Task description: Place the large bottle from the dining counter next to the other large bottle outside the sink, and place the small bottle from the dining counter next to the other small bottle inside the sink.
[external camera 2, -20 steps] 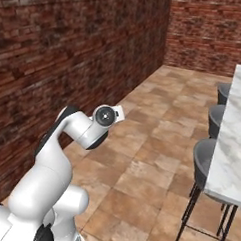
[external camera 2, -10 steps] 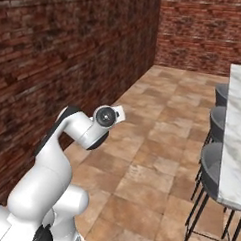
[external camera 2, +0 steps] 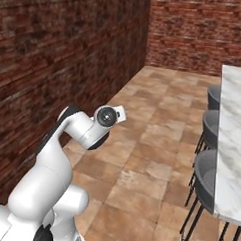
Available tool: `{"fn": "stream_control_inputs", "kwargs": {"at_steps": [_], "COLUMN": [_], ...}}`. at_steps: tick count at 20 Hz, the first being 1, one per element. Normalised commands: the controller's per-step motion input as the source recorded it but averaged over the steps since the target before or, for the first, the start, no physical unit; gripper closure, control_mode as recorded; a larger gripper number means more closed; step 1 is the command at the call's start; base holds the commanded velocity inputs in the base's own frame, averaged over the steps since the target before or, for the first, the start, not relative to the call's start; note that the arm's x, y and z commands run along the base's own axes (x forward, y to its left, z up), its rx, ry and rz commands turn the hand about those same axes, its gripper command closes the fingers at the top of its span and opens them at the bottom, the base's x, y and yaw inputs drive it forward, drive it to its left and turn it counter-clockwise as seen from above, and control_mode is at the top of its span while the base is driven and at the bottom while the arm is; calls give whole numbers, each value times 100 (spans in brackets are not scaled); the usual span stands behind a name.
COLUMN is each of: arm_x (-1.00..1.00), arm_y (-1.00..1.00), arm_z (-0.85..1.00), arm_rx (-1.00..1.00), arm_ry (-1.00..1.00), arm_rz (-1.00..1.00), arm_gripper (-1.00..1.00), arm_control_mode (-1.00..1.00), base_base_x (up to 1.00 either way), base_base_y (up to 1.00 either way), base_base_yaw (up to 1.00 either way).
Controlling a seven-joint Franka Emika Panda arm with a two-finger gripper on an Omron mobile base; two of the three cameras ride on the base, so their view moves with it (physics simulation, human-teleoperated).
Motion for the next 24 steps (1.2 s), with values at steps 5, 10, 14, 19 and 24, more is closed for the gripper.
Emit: {"fn": "stream_control_inputs", "kwargs": {"at_steps": [5,10,14,19,24], "arm_x": [0,0,0,0,0], "arm_y": [0,0,0,0,0], "arm_z": [0,0,0,0,0], "arm_rx": [0,0,0,0,0], "arm_ry": [0,0,0,0,0], "arm_rz": [0,0,0,0,0], "arm_gripper": [-100,-100,-100,-100,-100], "arm_control_mode": [100,100,100,100,100], "base_base_x": [49,49,49,53,54], "base_base_y": [24,28,32,31,29], "base_base_yaw": [-10,-11,-11,-11,-11]}}
